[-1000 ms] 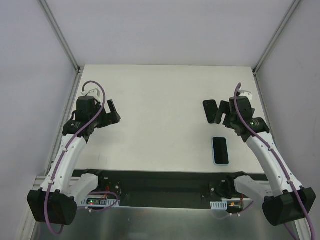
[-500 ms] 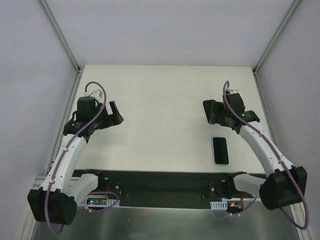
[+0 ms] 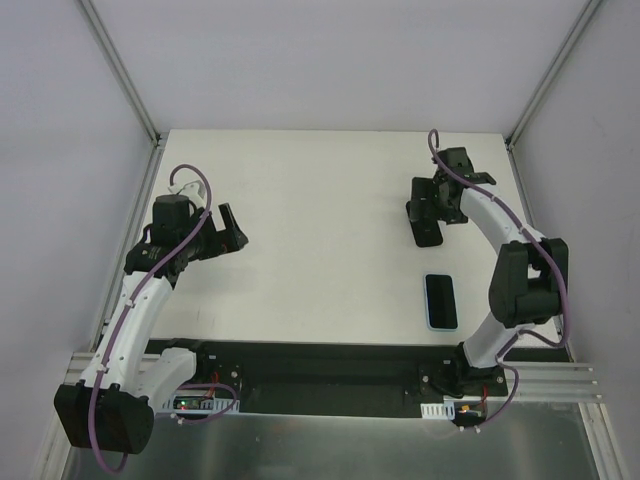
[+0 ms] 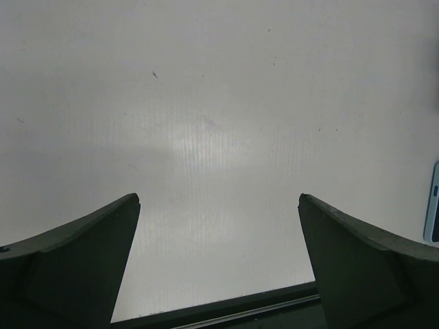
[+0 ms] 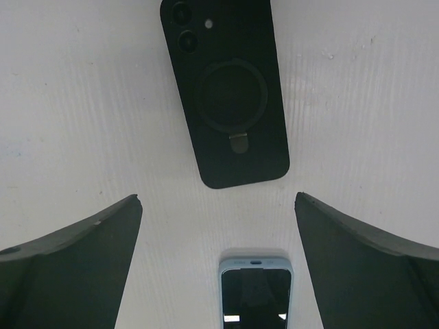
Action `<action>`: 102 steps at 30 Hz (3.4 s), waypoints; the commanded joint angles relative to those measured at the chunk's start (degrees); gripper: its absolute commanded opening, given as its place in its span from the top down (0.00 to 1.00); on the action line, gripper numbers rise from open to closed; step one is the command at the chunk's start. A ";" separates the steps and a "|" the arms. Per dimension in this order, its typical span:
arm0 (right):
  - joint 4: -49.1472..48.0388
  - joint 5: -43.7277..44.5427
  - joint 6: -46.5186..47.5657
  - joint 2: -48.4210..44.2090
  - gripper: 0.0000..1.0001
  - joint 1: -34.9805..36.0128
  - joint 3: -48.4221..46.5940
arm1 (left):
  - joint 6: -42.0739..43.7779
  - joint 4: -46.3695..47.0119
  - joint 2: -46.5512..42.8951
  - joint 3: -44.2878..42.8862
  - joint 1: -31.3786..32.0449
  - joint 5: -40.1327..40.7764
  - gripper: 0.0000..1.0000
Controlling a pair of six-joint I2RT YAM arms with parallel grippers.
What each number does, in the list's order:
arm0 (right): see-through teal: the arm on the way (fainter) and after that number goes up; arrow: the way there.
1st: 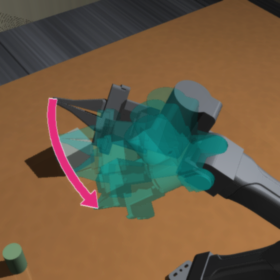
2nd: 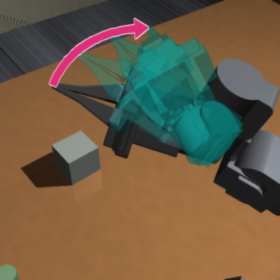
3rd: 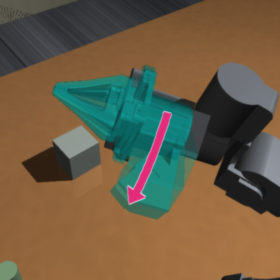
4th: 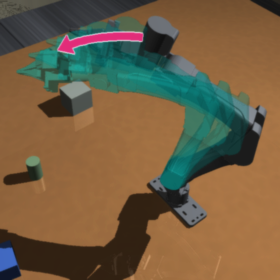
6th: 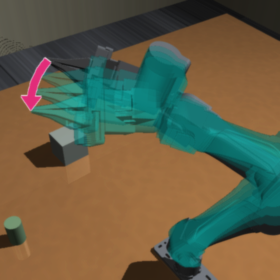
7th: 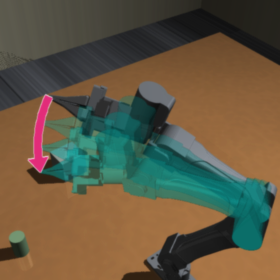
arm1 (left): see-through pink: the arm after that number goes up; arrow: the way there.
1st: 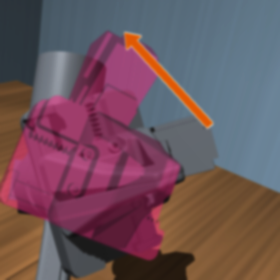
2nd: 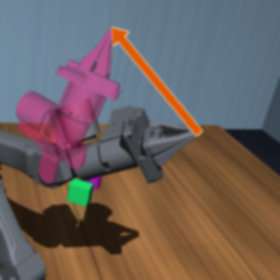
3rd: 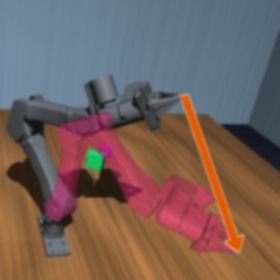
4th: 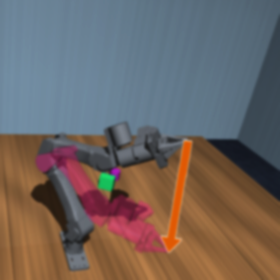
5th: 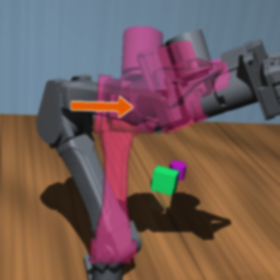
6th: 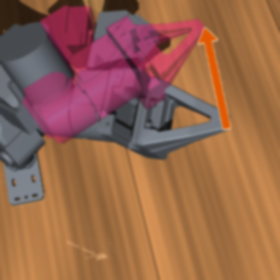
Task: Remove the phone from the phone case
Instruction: Pick up the phone at the center of the board, then adjust the phone.
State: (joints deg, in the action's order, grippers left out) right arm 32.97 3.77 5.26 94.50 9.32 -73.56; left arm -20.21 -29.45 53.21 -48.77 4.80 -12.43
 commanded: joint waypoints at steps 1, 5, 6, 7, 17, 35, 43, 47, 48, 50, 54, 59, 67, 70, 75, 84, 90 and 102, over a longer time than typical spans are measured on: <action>0.69 0.01 3.61 5.42 0.04 -1.06 -4.92 | -0.01 -0.61 -1.27 -0.36 -0.23 -1.20 0.01; 1.74 2.38 5.46 11.14 0.04 -1.06 -7.74 | 0.34 -1.57 -1.88 -0.36 -0.23 -1.20 0.01; 1.66 2.73 6.08 11.67 0.04 -1.06 -8.09 | 0.43 -1.83 -1.88 -0.27 -0.23 -1.20 0.01; 1.83 2.82 6.34 12.11 0.04 -1.06 -8.35 | 0.61 -2.01 -1.97 -0.27 -0.23 -1.11 0.01; 2.89 0.54 9.07 16.24 0.04 -1.59 -9.15 | 0.61 -2.89 -2.41 -0.36 -0.23 -1.28 0.01; 1.75 -3.33 7.75 21.43 0.02 -2.55 -8.18 | -1.76 -3.24 -1.97 0.52 -0.23 -6.03 0.01; 0.96 -1.75 5.64 17.92 0.28 -3.17 -5.81 | -3.26 -3.24 -0.57 -1.85 -0.23 -9.89 0.01; 0.34 -6.38 4.24 14.67 0.47 -3.17 -4.49 | -4.05 -3.16 0.93 -3.43 -0.23 -11.57 0.01; 0.43 -7.28 3.89 13.62 0.49 -3.17 -4.23 | -4.31 -3.16 1.80 -4.04 -0.23 -12.00 0.01; -0.19 -9.90 2.84 12.38 0.54 -3.17 -2.48 | -5.28 -2.81 2.68 -4.66 -0.14 -13.41 0.01; -3.78 -16.50 -1.99 7.03 0.58 -3.08 3.24 | -8.26 -0.87 5.84 -5.37 -0.05 -16.22 0.01; -10.81 -24.41 -8.32 1.40 0.60 -1.42 10.88 | -13.27 2.03 10.50 -6.16 5.03 -16.93 0.01; -13.99 -25.22 -13.78 -4.06 0.60 9.74 15.11 | -19.78 9.32 23.06 -9.93 14.36 -18.25 0.02; -15.30 -24.60 -15.62 -4.15 0.61 13.08 15.72 | -21.53 11.08 29.30 -11.78 16.91 -19.30 0.03; -17.85 -25.48 -18.78 -3.27 0.63 17.38 16.60 | -24.26 13.71 39.05 -14.68 19.63 -21.24 0.03; -19.61 -25.39 -21.60 -2.92 0.63 23.98 16.87 | -28.39 19.51 47.06 -15.21 22.01 -23.16 0.02; -19.70 -24.51 -22.57 -2.74 0.63 27.41 16.17 | -31.29 22.77 50.67 -15.30 22.80 -24.57 0.04; -21.62 -21.26 -26.17 -4.67 0.63 31.46 17.74 | -36.56 29.27 51.38 -11.79 24.03 -24.67 0.41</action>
State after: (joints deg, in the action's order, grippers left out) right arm 15.97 -18.46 -17.93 93.32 40.01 -55.66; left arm -53.91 -3.79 105.62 -62.24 28.14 -35.99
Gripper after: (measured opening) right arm 0.731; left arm 0.652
